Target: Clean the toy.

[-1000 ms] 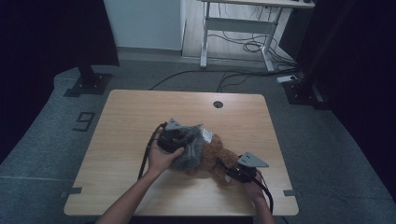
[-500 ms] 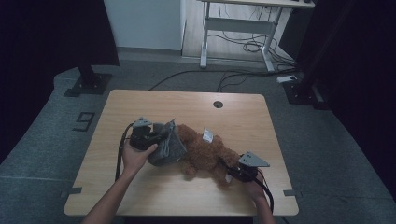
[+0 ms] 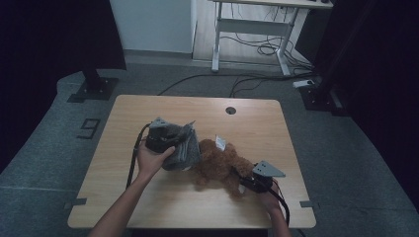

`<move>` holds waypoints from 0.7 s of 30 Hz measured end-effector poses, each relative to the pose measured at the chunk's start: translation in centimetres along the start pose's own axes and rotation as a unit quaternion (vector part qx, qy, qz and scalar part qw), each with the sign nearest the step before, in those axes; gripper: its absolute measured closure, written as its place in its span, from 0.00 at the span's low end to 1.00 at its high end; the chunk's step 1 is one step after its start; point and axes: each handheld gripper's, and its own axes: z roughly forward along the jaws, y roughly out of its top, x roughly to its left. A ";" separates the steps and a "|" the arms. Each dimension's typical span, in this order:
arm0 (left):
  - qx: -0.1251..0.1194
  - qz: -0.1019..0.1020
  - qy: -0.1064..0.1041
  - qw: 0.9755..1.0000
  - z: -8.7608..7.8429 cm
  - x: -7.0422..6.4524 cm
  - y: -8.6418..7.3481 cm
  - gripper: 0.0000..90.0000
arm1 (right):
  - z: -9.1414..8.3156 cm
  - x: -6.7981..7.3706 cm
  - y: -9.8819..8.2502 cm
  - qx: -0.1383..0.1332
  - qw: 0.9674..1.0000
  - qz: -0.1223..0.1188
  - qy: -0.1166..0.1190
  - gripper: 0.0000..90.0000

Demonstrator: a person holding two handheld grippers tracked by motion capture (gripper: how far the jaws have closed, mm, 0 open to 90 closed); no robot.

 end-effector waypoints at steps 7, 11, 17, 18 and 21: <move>0.022 -0.012 -0.016 1.000 1.4 0.5 -1.8 0.86 | -0.1 -0.1 0.0 0.000 1.000 0.001 0.005 0.60; 0.021 0.002 -0.016 1.000 1.0 0.1 -2.9 0.87 | -0.2 -0.2 0.2 -0.003 0.999 0.027 0.022 0.52; 0.002 0.003 -0.027 1.000 0.3 -0.3 -4.8 0.87 | -1.6 -0.2 1.9 -0.023 0.995 0.085 0.052 0.29; -0.001 0.000 -0.031 1.000 0.2 -0.2 -5.1 0.87 | -2.0 -0.2 2.5 -0.025 0.994 0.088 0.060 0.26; -0.008 -0.007 -0.042 0.999 -0.2 -0.3 -6.0 0.88 | -3.0 -0.3 3.8 -0.044 0.990 0.102 0.085 0.23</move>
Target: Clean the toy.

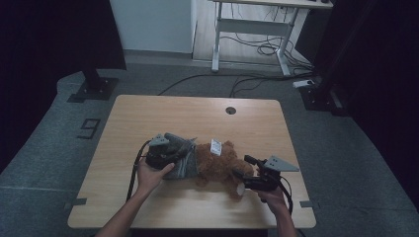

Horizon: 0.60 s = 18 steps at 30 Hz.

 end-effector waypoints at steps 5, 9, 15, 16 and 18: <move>-0.002 0.003 -0.009 1.000 -0.5 -0.5 -1.1 0.88 | 0.0 0.1 2.5 0.008 1.000 0.012 -0.011 0.21; -0.003 0.003 -0.012 1.000 -1.0 -0.6 -1.7 0.87 | 3.1 -0.2 2.6 0.083 0.996 0.019 -0.024 0.17; -0.005 -0.003 -0.020 1.000 -1.3 -0.5 -2.1 0.87 | 6.4 0.0 0.2 0.158 0.986 0.035 -0.027 0.07; -0.005 -0.004 -0.022 1.000 -1.4 -0.5 -2.1 0.87 | 6.5 -0.1 0.0 0.165 0.985 0.045 -0.030 0.05; -0.004 -0.004 -0.024 1.000 -1.4 -0.7 -2.2 0.87 | 6.7 -0.5 -0.8 0.189 0.978 0.082 -0.028 0.03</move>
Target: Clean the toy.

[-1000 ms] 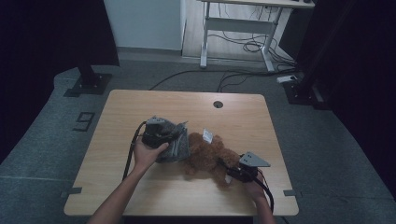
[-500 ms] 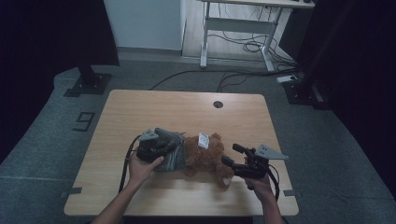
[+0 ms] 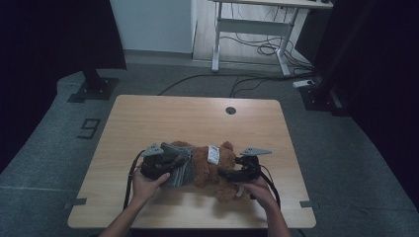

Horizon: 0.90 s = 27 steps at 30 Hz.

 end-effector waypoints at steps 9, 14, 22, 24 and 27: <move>0.007 -0.012 -0.006 1.000 -0.8 0.0 -0.4 0.87 | 1.1 0.7 -2.2 0.006 0.998 -0.042 0.040 0.37; 0.008 -0.017 -0.012 1.000 -0.8 0.0 0.0 0.86 | 0.6 1.1 -2.2 -0.026 0.996 -0.090 0.013 0.57; -0.017 -0.006 -0.033 0.999 -1.3 -1.9 3.7 0.85 | 0.2 0.5 -1.6 -0.055 0.982 -0.179 -0.038 0.59; -0.022 0.007 -0.038 0.999 -1.2 -2.8 4.8 0.85 | 0.1 0.4 -1.8 -0.057 0.980 -0.186 -0.041 0.58; -0.023 0.027 -0.047 0.998 -0.2 -4.5 6.7 0.85 | 0.0 0.6 -2.4 -0.064 0.979 -0.190 -0.040 0.57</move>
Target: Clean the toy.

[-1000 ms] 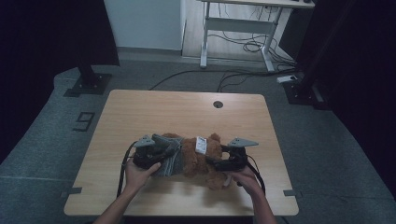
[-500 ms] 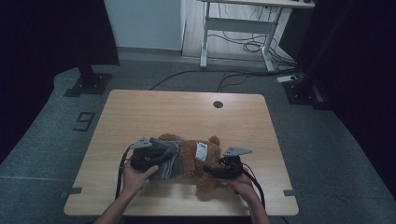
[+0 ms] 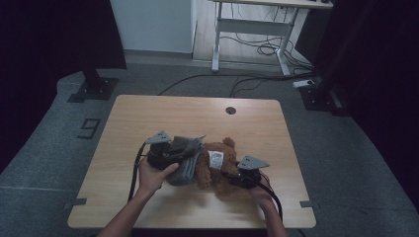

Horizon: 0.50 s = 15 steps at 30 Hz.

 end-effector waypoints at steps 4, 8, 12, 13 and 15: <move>0.022 0.009 -0.018 1.000 3.3 -1.8 1.6 0.85 | -0.1 0.4 -0.5 -0.006 1.000 -0.007 0.002 0.54; 0.065 0.010 -0.025 0.998 7.8 -2.9 1.9 0.84 | -0.2 0.3 -1.0 -0.009 1.000 0.005 0.005 0.52; 0.088 -0.002 -0.030 0.996 10.2 -2.7 0.9 0.84 | -0.2 0.2 -1.3 -0.003 1.000 0.016 0.002 0.51; 0.087 -0.002 -0.031 0.996 10.2 -2.6 0.7 0.84 | -0.1 0.1 -1.4 0.000 1.000 0.016 0.001 0.51; 0.078 -0.008 -0.031 0.996 9.7 -2.3 0.4 0.85 | -0.2 0.1 -1.6 -0.002 1.000 0.019 0.003 0.52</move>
